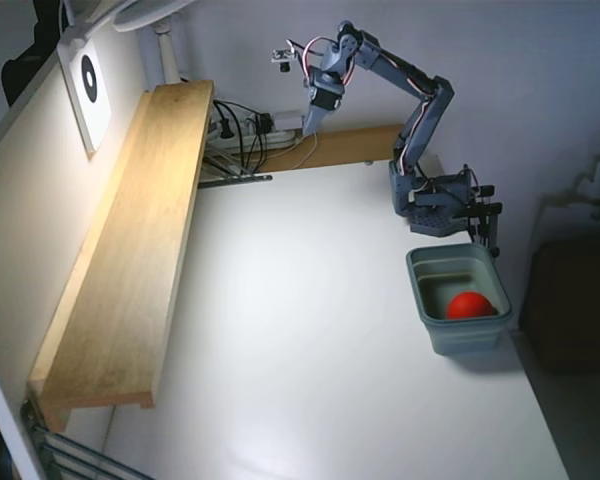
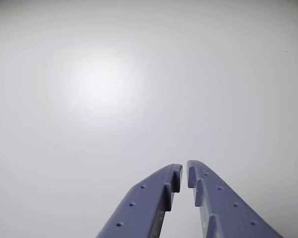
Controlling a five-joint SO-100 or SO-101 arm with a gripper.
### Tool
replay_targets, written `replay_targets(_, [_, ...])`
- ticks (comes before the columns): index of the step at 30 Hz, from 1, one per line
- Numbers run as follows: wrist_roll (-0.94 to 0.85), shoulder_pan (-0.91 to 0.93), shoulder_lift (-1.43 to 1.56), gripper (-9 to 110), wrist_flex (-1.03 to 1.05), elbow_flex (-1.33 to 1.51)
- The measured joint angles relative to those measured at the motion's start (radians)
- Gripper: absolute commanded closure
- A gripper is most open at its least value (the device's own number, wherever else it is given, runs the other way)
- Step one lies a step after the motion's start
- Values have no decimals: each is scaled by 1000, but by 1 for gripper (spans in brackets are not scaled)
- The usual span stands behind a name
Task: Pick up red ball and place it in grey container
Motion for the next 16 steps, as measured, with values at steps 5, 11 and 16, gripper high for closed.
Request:
replay_targets(5, [0, 23, 2, 104, 6, 0])
replay_targets(11, [0, 23, 2, 104, 6, 0])
replay_targets(16, [0, 17, 2, 104, 6, 0])
